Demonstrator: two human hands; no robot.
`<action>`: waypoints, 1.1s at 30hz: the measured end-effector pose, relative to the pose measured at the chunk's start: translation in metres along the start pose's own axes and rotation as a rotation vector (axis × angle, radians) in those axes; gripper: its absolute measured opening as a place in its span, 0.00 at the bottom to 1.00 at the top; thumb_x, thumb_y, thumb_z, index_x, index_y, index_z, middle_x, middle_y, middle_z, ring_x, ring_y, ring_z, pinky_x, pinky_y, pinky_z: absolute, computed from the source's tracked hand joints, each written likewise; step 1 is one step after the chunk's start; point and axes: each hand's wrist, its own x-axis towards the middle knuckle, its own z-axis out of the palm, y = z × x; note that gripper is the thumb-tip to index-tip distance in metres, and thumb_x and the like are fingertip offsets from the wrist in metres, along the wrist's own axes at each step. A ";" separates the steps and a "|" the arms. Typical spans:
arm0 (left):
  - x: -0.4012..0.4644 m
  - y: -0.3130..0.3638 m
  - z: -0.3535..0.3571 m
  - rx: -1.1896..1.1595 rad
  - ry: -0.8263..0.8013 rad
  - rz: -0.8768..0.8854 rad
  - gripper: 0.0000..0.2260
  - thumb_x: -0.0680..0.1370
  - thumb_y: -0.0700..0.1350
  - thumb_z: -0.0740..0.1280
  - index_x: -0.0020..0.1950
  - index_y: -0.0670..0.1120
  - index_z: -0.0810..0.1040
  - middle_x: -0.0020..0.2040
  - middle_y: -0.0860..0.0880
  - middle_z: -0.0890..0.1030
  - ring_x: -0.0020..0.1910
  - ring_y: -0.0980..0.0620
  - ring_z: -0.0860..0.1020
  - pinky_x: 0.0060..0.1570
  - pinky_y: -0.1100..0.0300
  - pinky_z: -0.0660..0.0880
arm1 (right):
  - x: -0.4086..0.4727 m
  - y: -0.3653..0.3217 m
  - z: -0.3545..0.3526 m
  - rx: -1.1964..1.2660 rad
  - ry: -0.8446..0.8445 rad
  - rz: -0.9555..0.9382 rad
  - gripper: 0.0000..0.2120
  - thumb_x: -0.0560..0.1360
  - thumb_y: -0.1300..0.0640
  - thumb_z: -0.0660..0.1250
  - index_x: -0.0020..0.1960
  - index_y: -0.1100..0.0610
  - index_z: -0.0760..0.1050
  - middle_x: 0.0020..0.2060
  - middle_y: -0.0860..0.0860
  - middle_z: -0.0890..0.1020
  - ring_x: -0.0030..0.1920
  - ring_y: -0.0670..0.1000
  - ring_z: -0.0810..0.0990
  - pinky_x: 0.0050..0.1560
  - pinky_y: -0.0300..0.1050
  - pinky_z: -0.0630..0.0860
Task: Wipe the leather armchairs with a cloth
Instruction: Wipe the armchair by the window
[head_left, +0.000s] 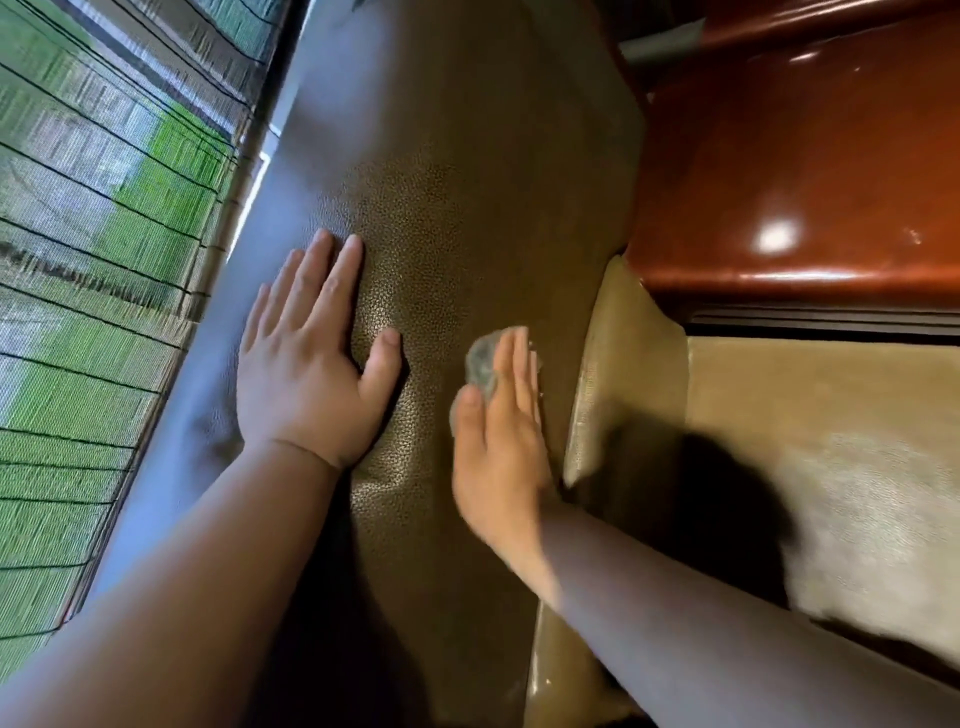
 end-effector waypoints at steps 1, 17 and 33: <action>0.000 0.000 -0.001 0.002 -0.007 -0.002 0.34 0.80 0.63 0.56 0.86 0.56 0.59 0.85 0.51 0.60 0.85 0.49 0.56 0.83 0.45 0.55 | -0.007 -0.010 0.004 -0.003 -0.009 -0.090 0.34 0.85 0.40 0.43 0.85 0.58 0.45 0.85 0.52 0.45 0.84 0.49 0.40 0.82 0.43 0.39; -0.023 -0.002 -0.019 -0.047 -0.113 -0.077 0.34 0.79 0.67 0.53 0.85 0.63 0.56 0.86 0.56 0.56 0.85 0.53 0.52 0.83 0.42 0.53 | -0.050 -0.017 0.010 0.005 -0.094 -0.133 0.34 0.84 0.39 0.41 0.85 0.54 0.40 0.84 0.48 0.40 0.82 0.46 0.35 0.79 0.41 0.31; -0.127 -0.020 -0.045 0.025 -0.195 -0.009 0.32 0.80 0.64 0.53 0.85 0.67 0.51 0.87 0.59 0.49 0.86 0.54 0.47 0.84 0.45 0.48 | -0.066 -0.006 0.000 -0.030 -0.095 -0.092 0.28 0.88 0.53 0.47 0.84 0.62 0.43 0.84 0.57 0.42 0.83 0.55 0.38 0.82 0.49 0.39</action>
